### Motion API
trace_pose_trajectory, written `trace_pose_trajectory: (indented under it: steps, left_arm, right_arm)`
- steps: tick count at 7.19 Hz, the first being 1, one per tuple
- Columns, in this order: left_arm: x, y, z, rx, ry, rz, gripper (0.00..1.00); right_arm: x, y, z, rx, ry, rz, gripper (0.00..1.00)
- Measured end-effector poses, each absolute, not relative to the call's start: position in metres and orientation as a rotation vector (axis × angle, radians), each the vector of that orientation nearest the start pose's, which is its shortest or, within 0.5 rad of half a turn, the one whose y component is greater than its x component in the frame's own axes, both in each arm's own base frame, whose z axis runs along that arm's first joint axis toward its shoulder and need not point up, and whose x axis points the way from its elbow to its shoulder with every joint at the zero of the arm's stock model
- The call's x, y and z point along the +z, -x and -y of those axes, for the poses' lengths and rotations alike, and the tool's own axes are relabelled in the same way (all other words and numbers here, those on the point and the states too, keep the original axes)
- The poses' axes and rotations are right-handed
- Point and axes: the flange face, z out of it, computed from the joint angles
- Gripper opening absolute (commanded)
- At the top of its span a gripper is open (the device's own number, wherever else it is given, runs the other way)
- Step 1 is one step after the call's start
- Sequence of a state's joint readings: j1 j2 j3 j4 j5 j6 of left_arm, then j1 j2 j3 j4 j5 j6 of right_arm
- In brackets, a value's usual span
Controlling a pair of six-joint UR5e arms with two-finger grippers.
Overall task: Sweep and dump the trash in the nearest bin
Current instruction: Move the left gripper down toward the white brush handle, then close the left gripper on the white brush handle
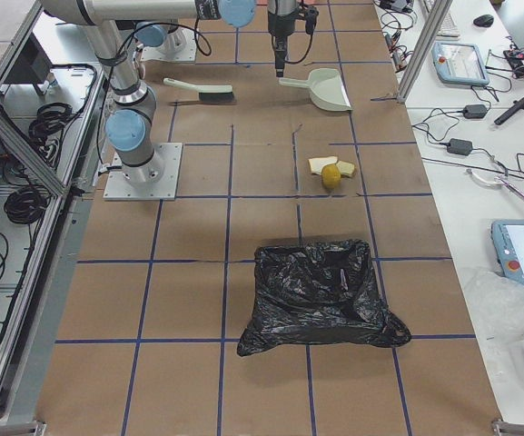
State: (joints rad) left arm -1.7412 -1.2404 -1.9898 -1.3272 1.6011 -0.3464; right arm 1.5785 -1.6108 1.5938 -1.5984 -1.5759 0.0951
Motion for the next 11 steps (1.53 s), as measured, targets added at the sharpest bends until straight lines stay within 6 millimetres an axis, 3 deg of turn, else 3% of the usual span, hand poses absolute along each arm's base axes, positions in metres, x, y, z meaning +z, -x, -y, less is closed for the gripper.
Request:
trace_pose_trajectory:
  steps: [3,5,8,11]
  left_arm:
    - [0.414,0.237,0.295,-0.245,0.194,-3.158,0.98]
    - [0.395,0.272,0.255,-0.218,0.142,-3.162,0.98]
    - [0.364,0.3,0.21,-0.338,0.21,-3.127,0.99]
    - [0.326,0.335,0.169,-0.459,0.067,-3.123,0.99]
  right_arm:
    - [0.499,-0.136,0.478,-0.071,-0.138,-3.141,1.0]
    - [0.499,-0.136,0.478,-0.073,-0.138,-3.141,1.0]
    - [0.499,-0.136,0.478,-0.071,-0.138,-3.141,1.0]
    - [0.499,-0.136,0.478,-0.072,-0.14,-3.141,1.0]
